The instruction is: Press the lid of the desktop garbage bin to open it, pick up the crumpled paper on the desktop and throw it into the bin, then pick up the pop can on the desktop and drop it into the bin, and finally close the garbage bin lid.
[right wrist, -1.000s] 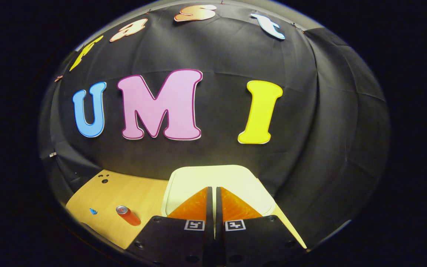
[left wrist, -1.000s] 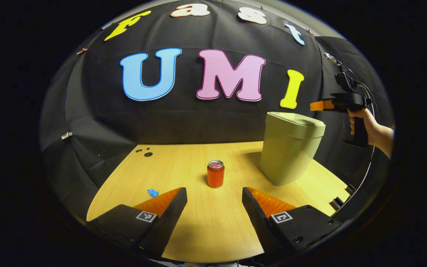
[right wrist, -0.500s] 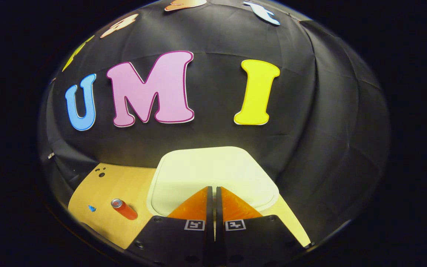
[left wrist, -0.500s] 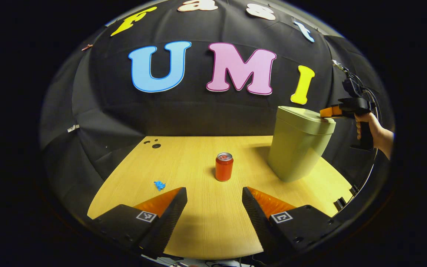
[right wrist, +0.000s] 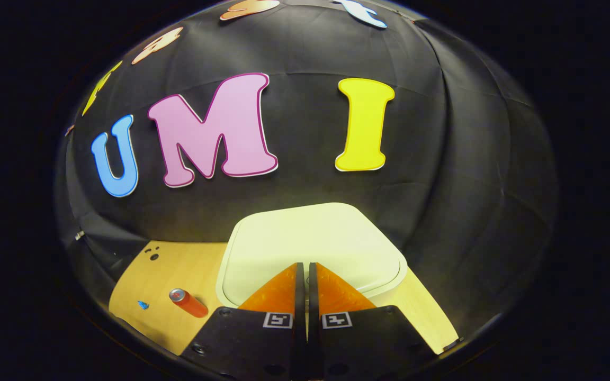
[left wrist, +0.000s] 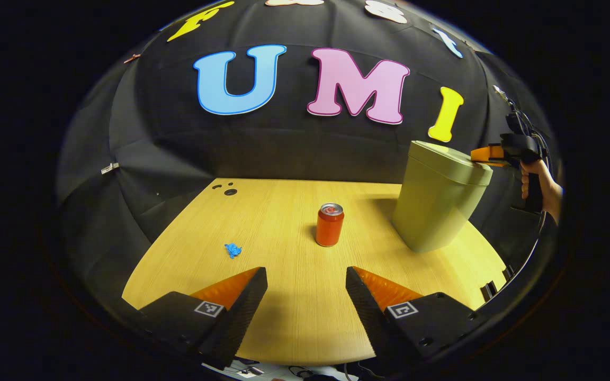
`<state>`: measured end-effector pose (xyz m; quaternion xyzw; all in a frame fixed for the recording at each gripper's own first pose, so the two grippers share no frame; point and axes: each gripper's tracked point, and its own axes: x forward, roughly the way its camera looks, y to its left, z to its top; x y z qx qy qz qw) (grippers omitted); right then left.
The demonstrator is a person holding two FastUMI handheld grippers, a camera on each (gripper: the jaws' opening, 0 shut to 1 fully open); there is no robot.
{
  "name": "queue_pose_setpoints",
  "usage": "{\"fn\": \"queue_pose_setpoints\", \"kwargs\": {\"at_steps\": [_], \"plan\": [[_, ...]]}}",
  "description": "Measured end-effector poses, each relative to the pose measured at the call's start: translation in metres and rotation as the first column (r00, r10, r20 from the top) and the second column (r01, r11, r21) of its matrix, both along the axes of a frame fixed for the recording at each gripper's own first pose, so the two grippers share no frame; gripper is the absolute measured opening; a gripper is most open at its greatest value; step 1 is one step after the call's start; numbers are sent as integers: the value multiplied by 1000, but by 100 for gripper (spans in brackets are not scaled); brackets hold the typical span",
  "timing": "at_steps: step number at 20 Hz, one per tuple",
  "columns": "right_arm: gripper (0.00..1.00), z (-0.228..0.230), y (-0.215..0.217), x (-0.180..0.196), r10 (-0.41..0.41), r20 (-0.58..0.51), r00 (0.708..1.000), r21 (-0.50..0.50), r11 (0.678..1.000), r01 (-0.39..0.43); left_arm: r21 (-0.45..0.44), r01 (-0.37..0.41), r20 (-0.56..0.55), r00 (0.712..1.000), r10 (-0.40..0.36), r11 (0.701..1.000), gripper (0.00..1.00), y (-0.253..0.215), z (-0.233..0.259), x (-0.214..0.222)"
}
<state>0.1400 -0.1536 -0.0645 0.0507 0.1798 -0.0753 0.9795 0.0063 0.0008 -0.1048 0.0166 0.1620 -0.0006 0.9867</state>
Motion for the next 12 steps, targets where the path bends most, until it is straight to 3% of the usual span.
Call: {"fn": "queue_pose_setpoints", "kwargs": {"at_steps": [5,8,12], "plan": [[5,5,-2,-4,-40,32,999,22,999,39,-30,-7,-12,1000,6,1000,96,2,-2,4],[5,14,-4,-12,-105,54,993,-42,993,107,-44,-19,23,1000,20,999,96,9,10,8],[5,41,20,-29,-61,127,990,-117,990,76,-43,-28,40,999,30,999,96,22,14,8]]}}
